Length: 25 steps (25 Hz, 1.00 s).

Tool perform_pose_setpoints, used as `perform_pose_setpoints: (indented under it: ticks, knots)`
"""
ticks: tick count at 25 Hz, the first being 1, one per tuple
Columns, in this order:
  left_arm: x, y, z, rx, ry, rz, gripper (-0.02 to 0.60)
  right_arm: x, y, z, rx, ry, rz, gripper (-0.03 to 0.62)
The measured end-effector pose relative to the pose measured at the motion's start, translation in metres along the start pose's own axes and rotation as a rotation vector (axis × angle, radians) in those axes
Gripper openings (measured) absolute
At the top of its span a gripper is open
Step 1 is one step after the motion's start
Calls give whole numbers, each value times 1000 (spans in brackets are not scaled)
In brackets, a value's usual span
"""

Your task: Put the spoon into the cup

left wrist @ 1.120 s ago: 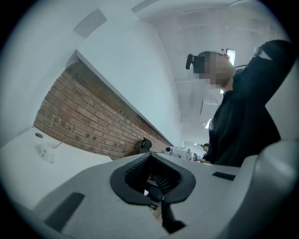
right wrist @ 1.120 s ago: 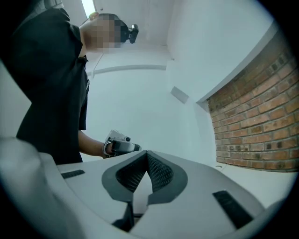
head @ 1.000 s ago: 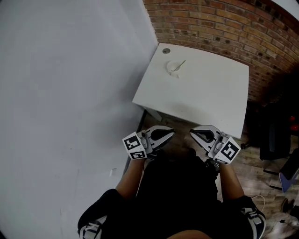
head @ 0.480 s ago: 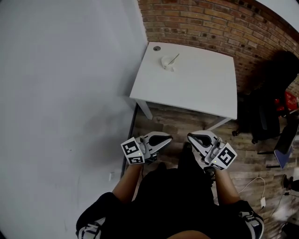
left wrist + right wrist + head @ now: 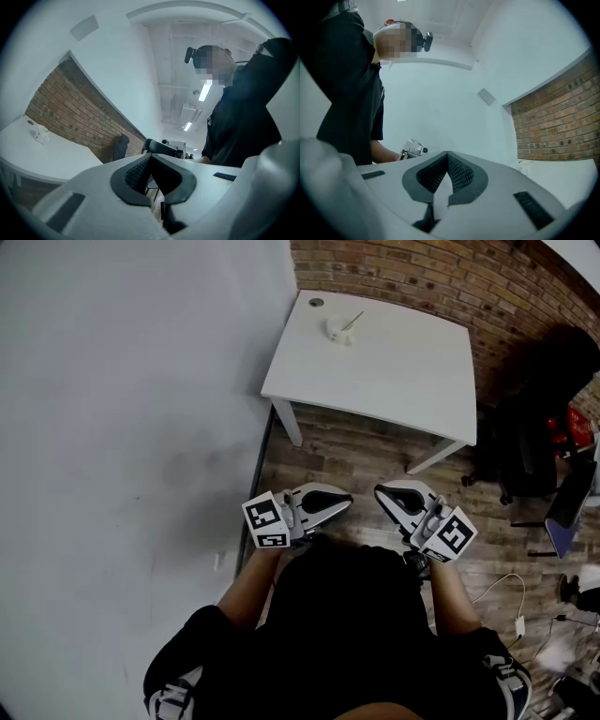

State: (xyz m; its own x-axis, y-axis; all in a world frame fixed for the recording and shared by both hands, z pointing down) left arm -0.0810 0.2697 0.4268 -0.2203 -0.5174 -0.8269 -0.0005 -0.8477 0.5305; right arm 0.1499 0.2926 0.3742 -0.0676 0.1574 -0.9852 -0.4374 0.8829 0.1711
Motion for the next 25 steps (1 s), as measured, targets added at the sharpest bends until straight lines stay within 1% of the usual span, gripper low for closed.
perform_pose_setpoints:
  ticks: [4,5,7,8,11,14,17,22,25]
  knots:
    - [18,-8,0,58,-5,-43,15,19,-14,-7,53,-50,64,6]
    - [18,-10,-2,65,-4,-45,15,22,-14,-5,66,-49,79,6]
    - [9,-15,-11,76,7,-38,15,19,-10,10,78,-15,81,6]
    - [4,-16,-17,81,15,-35,15,15,-9,20,74,-2,73,6]
    - [0,-24,-42,81,27,-47,15,12,-16,53,28,-13,52,6]
    - [4,-35,-63,77,37,-66,15,20,-26,80,-6,-19,70,6]
    - [3,-37,-79,71,63,-67,15,25,-31,95,6,-15,93,6]
    - [-9,-48,-104,52,56,-57,15,15,-22,116,15,-11,71,6]
    - [-19,-53,-110,57,64,-51,15,9,-17,126,20,0,61,6]
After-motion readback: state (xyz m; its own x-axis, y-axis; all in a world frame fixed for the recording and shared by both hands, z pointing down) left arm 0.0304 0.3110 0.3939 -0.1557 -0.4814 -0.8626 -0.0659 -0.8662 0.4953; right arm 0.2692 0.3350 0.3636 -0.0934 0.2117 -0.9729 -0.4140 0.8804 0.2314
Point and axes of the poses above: the fingertips, and each gripper's own axes: z backward along the fingers, y to its left, x out of its top, the point moved 10 cm from there along z, backward along the fingers, and after that the axes turned 12 degrees about z, right-handed, at the moved point
